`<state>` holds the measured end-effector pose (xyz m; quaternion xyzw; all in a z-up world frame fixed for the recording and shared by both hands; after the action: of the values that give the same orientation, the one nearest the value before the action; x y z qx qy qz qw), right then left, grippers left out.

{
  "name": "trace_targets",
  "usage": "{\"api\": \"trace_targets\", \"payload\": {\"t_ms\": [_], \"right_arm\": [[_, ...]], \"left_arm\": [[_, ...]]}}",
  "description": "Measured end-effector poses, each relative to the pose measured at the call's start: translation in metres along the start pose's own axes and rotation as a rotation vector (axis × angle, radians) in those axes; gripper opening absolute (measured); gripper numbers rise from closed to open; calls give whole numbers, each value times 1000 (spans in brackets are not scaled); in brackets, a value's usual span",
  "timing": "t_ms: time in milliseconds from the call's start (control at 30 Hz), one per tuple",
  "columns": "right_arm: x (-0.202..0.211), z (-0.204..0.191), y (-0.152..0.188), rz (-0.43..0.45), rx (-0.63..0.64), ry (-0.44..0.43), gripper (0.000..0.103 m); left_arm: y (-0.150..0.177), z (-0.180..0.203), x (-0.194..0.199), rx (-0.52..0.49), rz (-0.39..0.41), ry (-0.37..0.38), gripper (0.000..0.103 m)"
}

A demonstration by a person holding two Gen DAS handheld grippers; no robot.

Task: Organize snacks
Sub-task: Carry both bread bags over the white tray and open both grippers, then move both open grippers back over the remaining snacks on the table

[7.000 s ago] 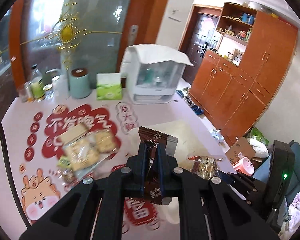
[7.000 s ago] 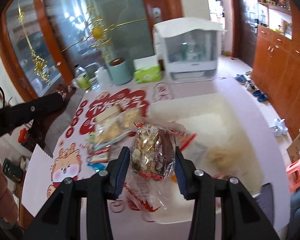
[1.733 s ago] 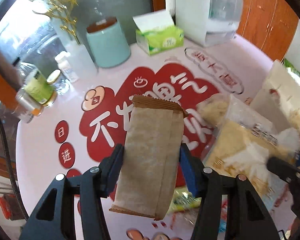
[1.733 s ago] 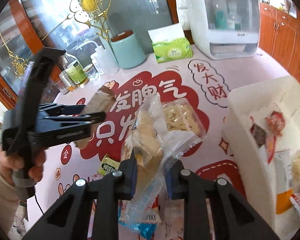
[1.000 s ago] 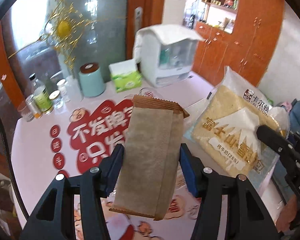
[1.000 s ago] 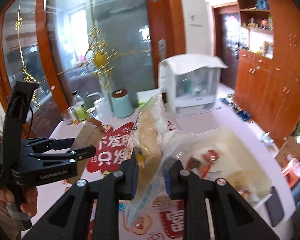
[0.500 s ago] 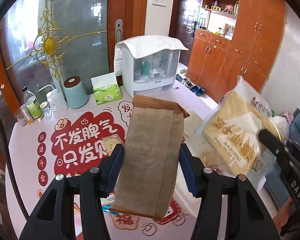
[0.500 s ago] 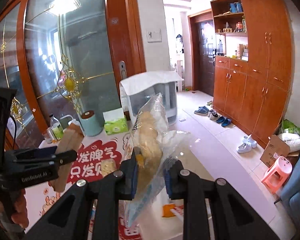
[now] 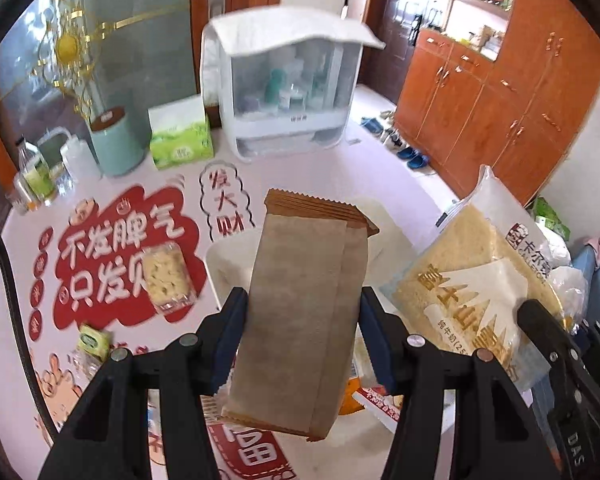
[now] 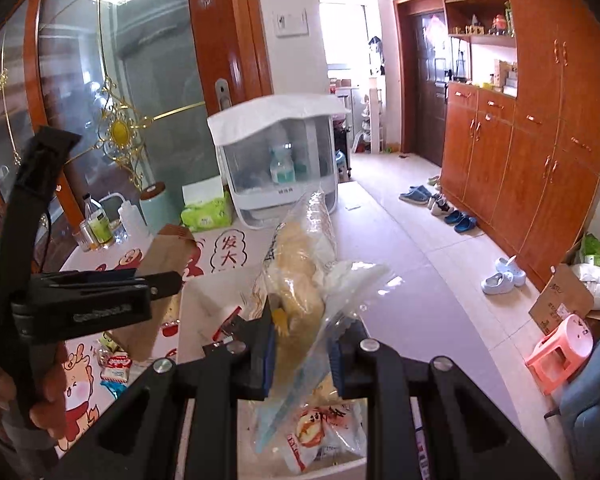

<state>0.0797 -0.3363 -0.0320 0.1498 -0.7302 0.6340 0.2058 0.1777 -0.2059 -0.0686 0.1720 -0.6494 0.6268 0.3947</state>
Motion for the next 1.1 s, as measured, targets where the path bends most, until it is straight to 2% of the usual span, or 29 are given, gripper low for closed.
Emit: {"api": "trace_targets", "payload": {"t_ms": [133,300,333,367,433,467,600,767,933,1100], "right_arm": [[-22,1,8,-45,8,-11,22],[-42,-5,11,-50,49,9,23],[-47,-6,12,-57,47,9,24],[-51,-6,14,-66,50,8,25],[-67,-10,22,-130,70,1,28],[-73,-10,25,-154,76,1,30],[-83,-9,46,-243,68,-5,41],[-71,-15,53,-216,126,-4,54],[-61,-21,56,-198,175,10,57],[-50,-25,63,-226,142,-41,57]], "left_arm": [[10,0,-21,3,-34,-16,55],[21,2,-37,-11,-52,-16,56],[22,0,-39,-15,-54,-16,59],[26,0,-43,-27,-62,-26,71],[31,-5,-45,-39,-66,-57,87],[36,-9,-46,-45,-68,-84,88],[48,-23,-45,-14,-94,-89,88],[65,-45,-34,42,-97,-106,88],[77,-63,-19,93,-91,-122,88],[80,-69,0,99,-55,-139,88]]}}
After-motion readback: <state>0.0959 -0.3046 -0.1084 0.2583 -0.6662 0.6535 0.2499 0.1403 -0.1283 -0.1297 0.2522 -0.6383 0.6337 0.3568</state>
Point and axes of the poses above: each gripper's, at about its wrist camera, not at the fingertips, and x roughly against the way its jaws point, z to its right, y to its underside, the point moved 5 cm from there along -x, roughly the way its jaws point, and after that the axes turned 8 degrees about z, right-handed, at the moved point
